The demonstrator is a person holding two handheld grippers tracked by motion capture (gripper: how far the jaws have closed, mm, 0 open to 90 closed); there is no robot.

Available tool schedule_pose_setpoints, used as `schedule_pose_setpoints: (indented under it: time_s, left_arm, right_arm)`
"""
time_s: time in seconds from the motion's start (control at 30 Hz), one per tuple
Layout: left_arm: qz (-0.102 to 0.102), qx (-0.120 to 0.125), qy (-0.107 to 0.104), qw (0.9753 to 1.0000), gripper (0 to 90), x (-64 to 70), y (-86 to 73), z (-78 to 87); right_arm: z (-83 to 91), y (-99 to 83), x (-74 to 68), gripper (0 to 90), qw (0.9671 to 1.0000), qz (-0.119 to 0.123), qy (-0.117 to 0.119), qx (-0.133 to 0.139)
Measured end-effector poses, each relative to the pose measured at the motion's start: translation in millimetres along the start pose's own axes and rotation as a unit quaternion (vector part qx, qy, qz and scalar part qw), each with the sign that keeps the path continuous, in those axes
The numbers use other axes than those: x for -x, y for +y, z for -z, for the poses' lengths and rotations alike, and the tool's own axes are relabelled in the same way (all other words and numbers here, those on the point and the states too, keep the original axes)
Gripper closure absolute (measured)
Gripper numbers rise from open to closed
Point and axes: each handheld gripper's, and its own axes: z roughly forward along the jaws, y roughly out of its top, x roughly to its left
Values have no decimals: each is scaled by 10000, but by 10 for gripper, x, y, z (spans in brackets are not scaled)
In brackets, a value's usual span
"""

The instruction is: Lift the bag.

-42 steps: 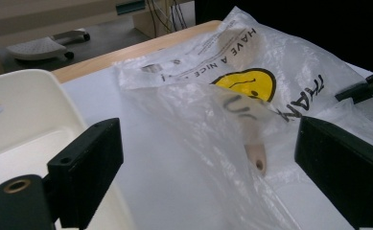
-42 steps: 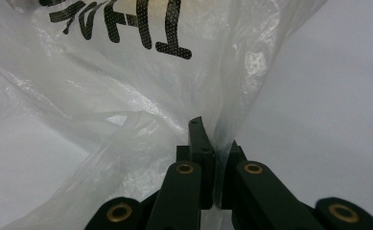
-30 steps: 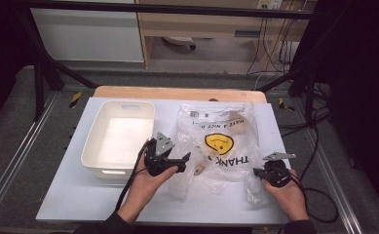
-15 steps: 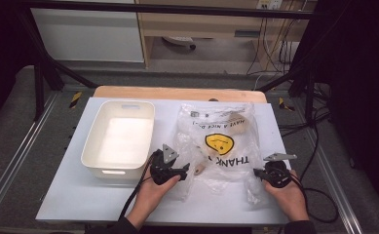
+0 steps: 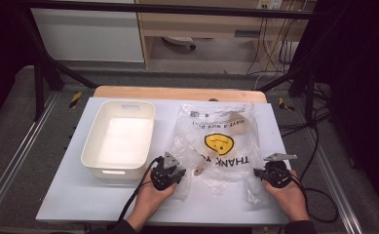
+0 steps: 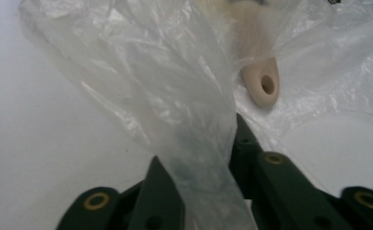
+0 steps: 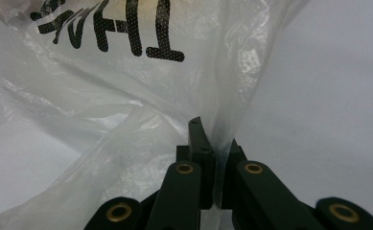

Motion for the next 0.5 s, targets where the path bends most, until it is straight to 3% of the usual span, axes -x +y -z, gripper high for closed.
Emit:
schedule_pose_setpoints:
  time_s: [0.13, 0.33, 0.5]
  left_arm:
    - [39, 11, -139, 9999, 877, -4, -9, 33]
    - [282, 93, -346, 9990, 893, -59, 31, 159]
    - [349, 183, -467, 9981, 896, -87, 95, 262]
  right_arm:
    - [7, 5, -2, 900, 10000, -44, 73, -40]
    - [45, 49, -55, 900, 9997, -23, 234, -2]
    - [147, 116, -82, 900, 9992, -77, 371, 116]
